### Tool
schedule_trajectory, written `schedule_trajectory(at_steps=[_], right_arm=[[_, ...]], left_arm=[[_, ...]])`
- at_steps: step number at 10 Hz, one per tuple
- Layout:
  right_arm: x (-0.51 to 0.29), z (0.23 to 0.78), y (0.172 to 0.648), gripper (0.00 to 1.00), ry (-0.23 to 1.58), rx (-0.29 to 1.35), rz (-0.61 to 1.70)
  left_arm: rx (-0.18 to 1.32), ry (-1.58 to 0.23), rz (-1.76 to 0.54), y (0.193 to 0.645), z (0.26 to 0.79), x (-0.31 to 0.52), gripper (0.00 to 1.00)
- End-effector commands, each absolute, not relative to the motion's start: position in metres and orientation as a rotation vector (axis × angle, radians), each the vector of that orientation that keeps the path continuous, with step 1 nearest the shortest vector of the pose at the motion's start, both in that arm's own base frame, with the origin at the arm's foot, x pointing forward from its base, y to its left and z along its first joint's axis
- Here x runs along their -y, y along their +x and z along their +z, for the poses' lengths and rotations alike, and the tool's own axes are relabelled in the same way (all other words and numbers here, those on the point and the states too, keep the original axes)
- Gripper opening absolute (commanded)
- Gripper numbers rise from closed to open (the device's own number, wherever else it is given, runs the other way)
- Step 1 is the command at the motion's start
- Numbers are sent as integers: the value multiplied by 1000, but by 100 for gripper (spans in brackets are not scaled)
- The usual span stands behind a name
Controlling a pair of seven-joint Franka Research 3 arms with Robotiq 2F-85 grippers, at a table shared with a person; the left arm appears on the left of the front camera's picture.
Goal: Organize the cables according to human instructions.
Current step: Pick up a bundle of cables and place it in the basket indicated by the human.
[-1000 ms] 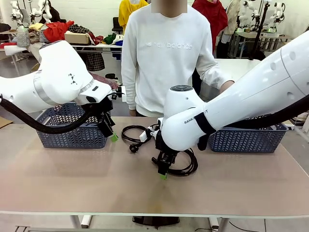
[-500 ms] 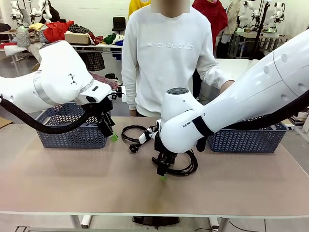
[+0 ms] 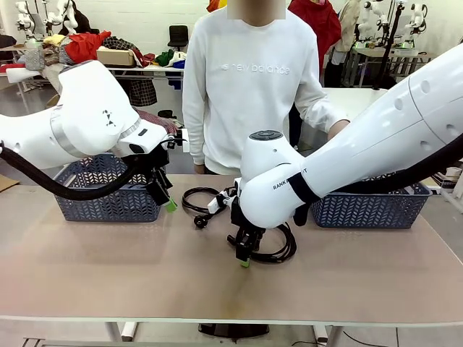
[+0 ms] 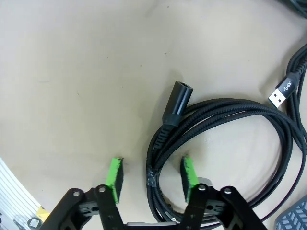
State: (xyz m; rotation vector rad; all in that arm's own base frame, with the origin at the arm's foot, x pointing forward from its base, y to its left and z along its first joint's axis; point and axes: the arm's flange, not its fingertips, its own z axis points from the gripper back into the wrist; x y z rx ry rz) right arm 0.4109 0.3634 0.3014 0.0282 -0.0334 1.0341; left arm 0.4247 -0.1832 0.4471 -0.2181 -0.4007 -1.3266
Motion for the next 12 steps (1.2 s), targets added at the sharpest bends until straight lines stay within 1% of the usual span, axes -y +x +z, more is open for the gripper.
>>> schedule_trajectory(at_steps=[1,4,5,9,12], right_arm=[[-369,306,412,40,9,17,996],[-369,306,410,12,17,12,994],[-369,306,408,1,34,-2,998],[-364,331,387,0,107,-41,1003],[-341,370,379,0,23,11,1119]], left_arm=[[401,-218,-1324,425,448,181,100],[401,-218,-1324,425,448,181,100],[401,-218,-1324,425,448,181,100],[401,-218,-1324,425,448,181,100],[401,-218,-1324,425,448,181,100]])
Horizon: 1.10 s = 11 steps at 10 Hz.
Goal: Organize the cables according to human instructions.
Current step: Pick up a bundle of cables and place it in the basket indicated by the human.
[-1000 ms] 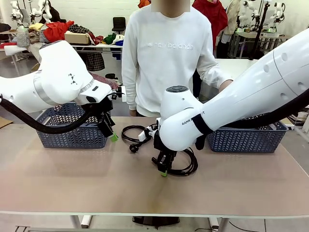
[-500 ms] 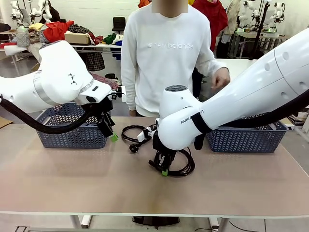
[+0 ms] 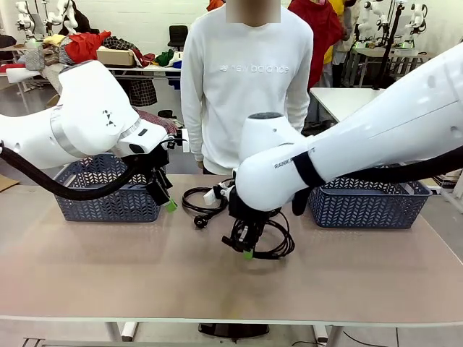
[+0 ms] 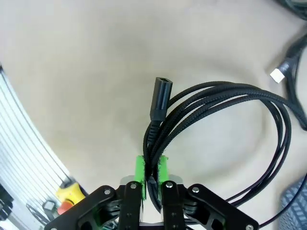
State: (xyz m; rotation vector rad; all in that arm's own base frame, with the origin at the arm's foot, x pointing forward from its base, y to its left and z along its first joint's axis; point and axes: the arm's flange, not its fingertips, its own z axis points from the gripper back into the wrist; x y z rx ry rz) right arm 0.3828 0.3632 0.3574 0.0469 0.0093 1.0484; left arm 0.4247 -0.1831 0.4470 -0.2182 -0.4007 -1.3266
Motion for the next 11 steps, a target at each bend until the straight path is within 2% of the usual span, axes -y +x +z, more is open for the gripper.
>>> schedule_trajectory(at_steps=[1,6,11], right_arm=[[-331,380,380,0,2,22,1194],[-253,450,401,0,-49,85,1519],[-189,485,447,0,-127,0,1586]], left_arm=[[401,-218,-1324,425,448,181,100],[401,-218,-1324,425,448,181,100],[401,-218,-1324,425,448,181,100]])
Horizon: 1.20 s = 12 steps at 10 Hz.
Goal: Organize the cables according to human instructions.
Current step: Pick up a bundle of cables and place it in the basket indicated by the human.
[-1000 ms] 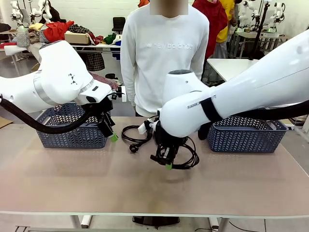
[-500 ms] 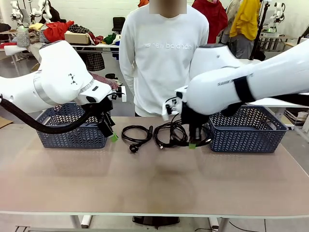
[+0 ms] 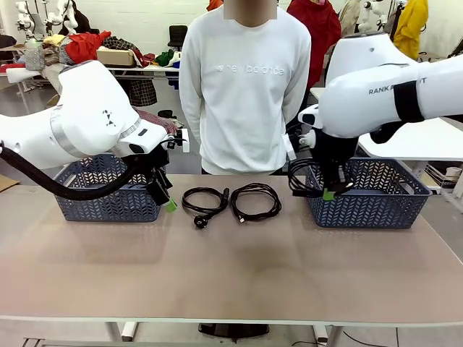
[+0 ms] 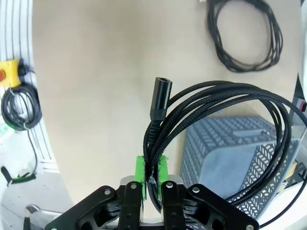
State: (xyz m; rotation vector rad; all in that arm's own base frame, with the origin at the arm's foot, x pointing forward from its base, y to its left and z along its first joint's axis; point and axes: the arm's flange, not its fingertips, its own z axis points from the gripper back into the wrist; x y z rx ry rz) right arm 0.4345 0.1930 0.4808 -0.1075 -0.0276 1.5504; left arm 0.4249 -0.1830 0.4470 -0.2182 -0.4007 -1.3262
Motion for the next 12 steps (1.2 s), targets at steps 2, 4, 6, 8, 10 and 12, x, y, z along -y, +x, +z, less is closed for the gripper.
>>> schedule_trajectory(at_steps=[2,4,6,8,10,12], right_arm=[[-178,487,460,0,-141,-6,1575],[-183,481,444,0,-117,14,1552],[-183,481,444,0,-117,14,1552],[-183,481,444,0,-117,14,1552],[-180,478,458,13,-112,6,1548],[-156,479,475,13,-121,-14,1527]], left_arm=[[401,-218,-1324,425,448,181,100],[401,-218,-1324,425,448,181,100],[401,-218,-1324,425,448,181,100],[401,-218,-1324,425,448,181,100],[401,-218,-1324,425,448,181,100],[401,-218,-1324,425,448,181,100]])
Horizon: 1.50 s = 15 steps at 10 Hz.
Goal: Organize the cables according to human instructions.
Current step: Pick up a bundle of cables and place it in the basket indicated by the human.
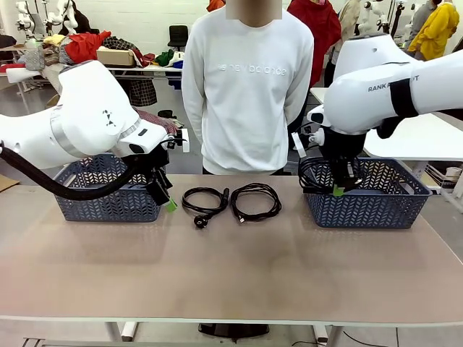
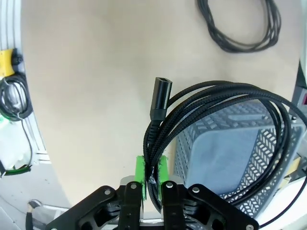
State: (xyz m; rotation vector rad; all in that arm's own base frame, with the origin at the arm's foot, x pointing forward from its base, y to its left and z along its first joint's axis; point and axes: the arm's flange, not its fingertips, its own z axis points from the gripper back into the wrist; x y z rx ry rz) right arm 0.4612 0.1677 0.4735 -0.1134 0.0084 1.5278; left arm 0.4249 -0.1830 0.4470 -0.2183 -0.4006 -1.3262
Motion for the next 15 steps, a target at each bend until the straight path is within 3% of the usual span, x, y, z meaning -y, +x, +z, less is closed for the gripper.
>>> schedule_trajectory(at_steps=[1,7,15], right_arm=[[-143,476,484,13,-123,-22,1515],[-78,472,535,13,-128,15,1498],[-62,440,577,13,-123,63,1446]], left_arm=[[401,-218,-1324,425,448,181,100],[401,-218,-1324,425,448,181,100],[401,-218,-1324,425,448,181,100]])
